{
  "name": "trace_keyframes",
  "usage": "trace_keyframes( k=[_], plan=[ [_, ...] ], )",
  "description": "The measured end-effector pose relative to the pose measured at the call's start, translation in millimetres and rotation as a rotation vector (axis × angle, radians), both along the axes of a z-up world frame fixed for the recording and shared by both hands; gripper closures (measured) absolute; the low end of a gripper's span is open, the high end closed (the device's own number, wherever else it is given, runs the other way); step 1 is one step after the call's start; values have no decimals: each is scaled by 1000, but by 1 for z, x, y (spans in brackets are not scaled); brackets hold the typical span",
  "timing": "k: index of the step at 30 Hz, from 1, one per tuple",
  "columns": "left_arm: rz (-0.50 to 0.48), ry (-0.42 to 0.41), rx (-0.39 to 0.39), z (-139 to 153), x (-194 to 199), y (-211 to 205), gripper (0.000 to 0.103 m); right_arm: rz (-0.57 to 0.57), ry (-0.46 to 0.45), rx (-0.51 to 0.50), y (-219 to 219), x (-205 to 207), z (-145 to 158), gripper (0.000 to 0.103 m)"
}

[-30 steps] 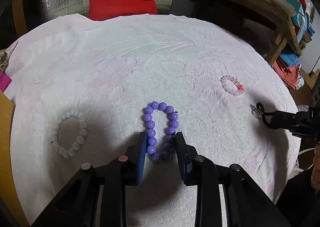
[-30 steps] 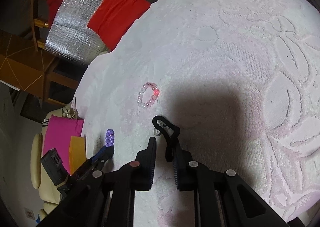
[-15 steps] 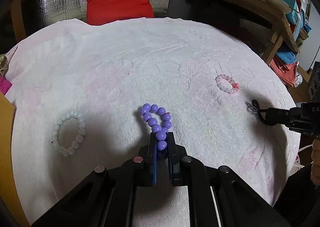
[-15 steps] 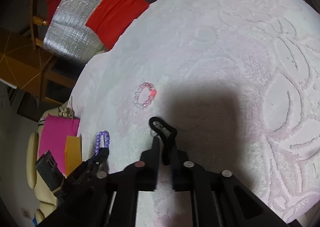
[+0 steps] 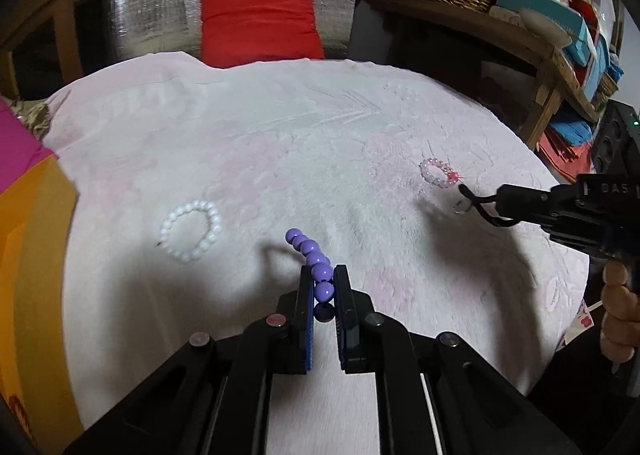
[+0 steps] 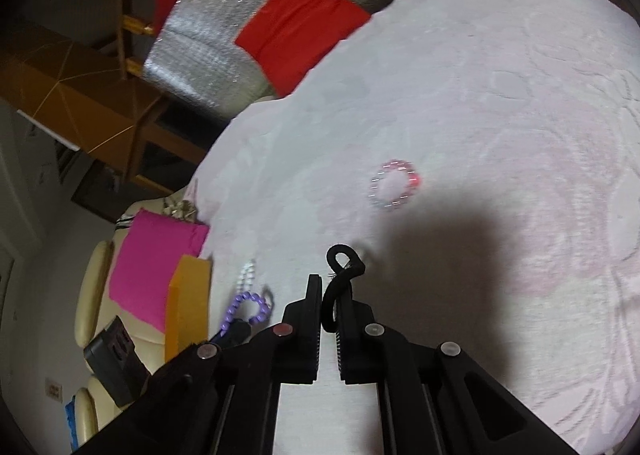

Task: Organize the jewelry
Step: 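Grasp and lift the purple bead bracelet with the left tool while the right tool holds the hair tie, then carry the purple bracelet to the orange box with the left tool while the right carries the hair tie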

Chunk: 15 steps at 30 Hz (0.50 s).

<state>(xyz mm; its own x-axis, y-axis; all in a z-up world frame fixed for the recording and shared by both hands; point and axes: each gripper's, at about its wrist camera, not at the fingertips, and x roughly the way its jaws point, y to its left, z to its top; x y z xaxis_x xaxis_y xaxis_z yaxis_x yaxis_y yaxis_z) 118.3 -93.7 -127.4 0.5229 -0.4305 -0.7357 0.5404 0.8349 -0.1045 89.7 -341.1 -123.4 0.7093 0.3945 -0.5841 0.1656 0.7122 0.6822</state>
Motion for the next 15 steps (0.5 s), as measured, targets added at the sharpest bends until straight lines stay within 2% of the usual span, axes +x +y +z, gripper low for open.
trace_keyframes(
  k=[6,15],
  plan=[
    [57,-44,-21,32,-17,29,94,73,-18,5,28,8,1,96],
    [139,-156,-43,103,-28,83,94,130,-83,10,50,11,11,96]
  ],
)
